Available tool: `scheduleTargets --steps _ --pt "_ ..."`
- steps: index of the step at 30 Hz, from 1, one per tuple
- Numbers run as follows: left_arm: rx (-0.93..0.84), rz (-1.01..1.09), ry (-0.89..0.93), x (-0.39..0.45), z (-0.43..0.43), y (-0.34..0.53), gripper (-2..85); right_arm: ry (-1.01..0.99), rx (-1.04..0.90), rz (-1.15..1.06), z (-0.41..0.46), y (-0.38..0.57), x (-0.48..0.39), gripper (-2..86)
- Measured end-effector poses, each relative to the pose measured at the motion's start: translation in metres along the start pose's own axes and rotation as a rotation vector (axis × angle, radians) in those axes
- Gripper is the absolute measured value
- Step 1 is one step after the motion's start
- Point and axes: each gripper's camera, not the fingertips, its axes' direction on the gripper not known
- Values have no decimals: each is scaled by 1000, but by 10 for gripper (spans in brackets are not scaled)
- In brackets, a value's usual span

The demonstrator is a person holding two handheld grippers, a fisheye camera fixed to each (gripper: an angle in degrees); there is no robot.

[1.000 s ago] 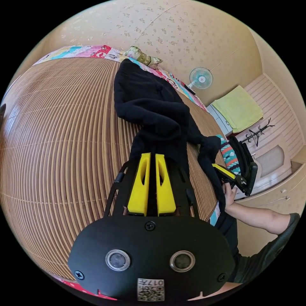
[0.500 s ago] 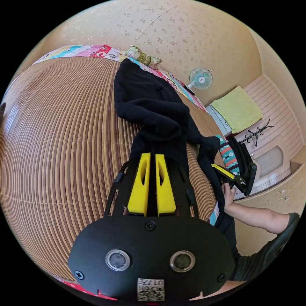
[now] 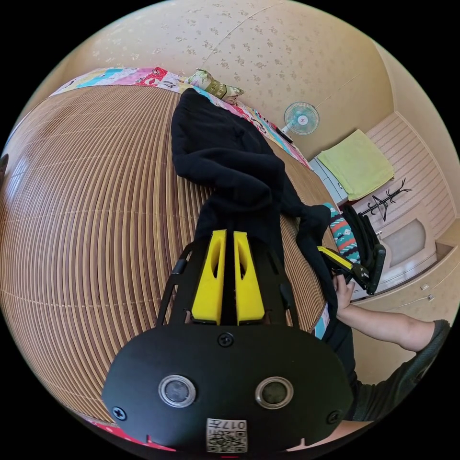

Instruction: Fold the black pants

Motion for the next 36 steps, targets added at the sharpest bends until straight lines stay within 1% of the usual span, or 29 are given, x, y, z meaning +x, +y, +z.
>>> scheduleTargets --steps 36 --pt "2 0 1 3 1 -10 36 6 1 -2 -3 -5 10 4"
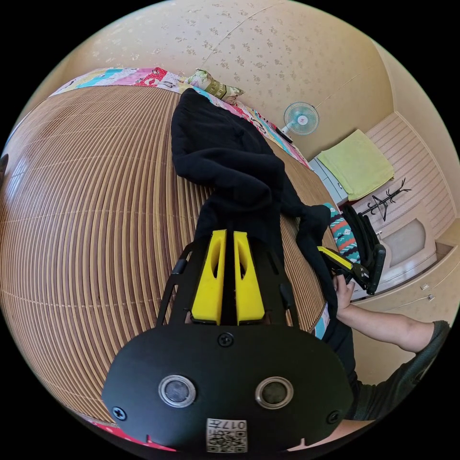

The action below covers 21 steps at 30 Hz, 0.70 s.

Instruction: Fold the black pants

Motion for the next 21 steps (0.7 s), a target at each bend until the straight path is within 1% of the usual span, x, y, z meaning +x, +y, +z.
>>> scheduleTargets --steps 21 --pt "1 -1 1 4 4 -1 37 2 0 0 -2 -6 1 3"
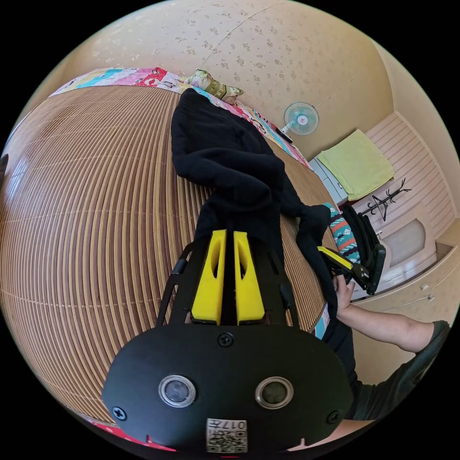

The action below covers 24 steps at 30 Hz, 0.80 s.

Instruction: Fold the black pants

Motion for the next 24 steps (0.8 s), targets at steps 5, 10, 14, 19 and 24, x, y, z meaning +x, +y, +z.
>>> scheduleTargets --steps 5,10,14,19,24 --pt "0 0 -1 1 1 0 37 1 0 0 0 -1 0 3" --pt "0 0 0 2 1 0 37 1 0 0 -1 -2 0 3" --pt "1 0 0 2 2 0 37 1 0 0 -1 -3 0 3" --pt "1 0 0 3 2 0 37 1 0 0 -2 -3 -1 3" --pt "1 0 0 3 2 0 37 2 0 0 -2 -4 -1 4"
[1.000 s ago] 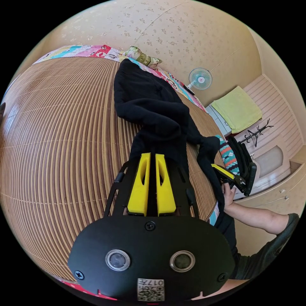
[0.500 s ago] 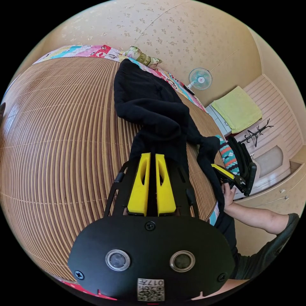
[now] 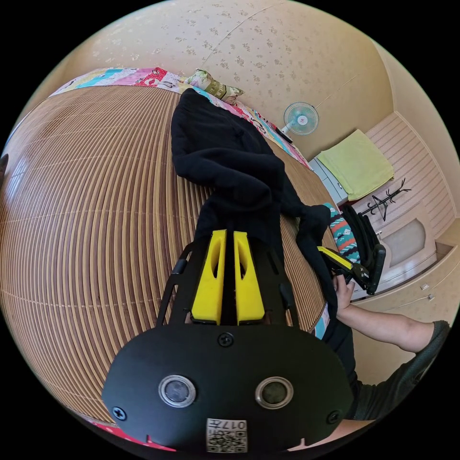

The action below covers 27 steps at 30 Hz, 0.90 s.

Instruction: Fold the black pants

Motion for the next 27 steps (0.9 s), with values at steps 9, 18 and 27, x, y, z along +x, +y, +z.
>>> scheduleTargets --steps 9,18,27 --pt "0 0 0 0 0 0 37 0 0 0 -1 -1 0 4" --pt "1 -1 1 0 0 0 36 1 0 0 -1 -1 -1 3" --pt "1 -1 1 0 0 -1 37 1 0 0 -2 -1 0 3"
